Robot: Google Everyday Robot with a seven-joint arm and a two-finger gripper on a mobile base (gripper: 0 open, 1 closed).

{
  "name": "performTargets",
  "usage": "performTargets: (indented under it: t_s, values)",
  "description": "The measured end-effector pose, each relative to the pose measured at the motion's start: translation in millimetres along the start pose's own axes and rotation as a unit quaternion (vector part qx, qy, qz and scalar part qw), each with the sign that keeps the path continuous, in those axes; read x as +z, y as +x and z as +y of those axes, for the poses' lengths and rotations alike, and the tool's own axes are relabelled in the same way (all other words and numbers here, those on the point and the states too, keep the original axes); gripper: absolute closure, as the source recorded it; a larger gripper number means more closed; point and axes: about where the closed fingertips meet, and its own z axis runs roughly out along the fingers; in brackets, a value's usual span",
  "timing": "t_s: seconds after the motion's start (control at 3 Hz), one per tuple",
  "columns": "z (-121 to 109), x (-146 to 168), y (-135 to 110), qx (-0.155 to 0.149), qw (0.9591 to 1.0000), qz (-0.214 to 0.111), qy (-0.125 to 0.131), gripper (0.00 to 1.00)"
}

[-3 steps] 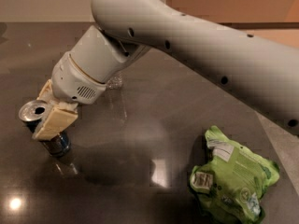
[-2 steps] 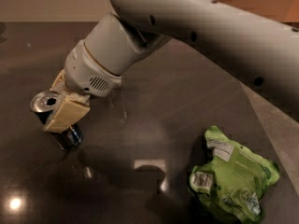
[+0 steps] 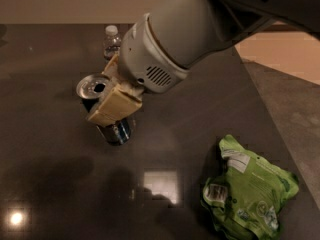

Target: Move redbull can near green rice chip bag

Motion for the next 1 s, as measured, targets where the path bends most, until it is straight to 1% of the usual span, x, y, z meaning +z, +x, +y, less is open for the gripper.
performTargets:
  t_s: [0.33,0.67,1.0]
  values:
    - [6.6,-45.8,25.6,0.041,0.9974,0.006,0.059,1.00]
    - [11.2,-72.2,60.0,0.079,0.9929,0.000,0.088,1.00]
    - [11.8,-84.3,96.4,0.111,0.9885,-0.015,0.101,1.00]
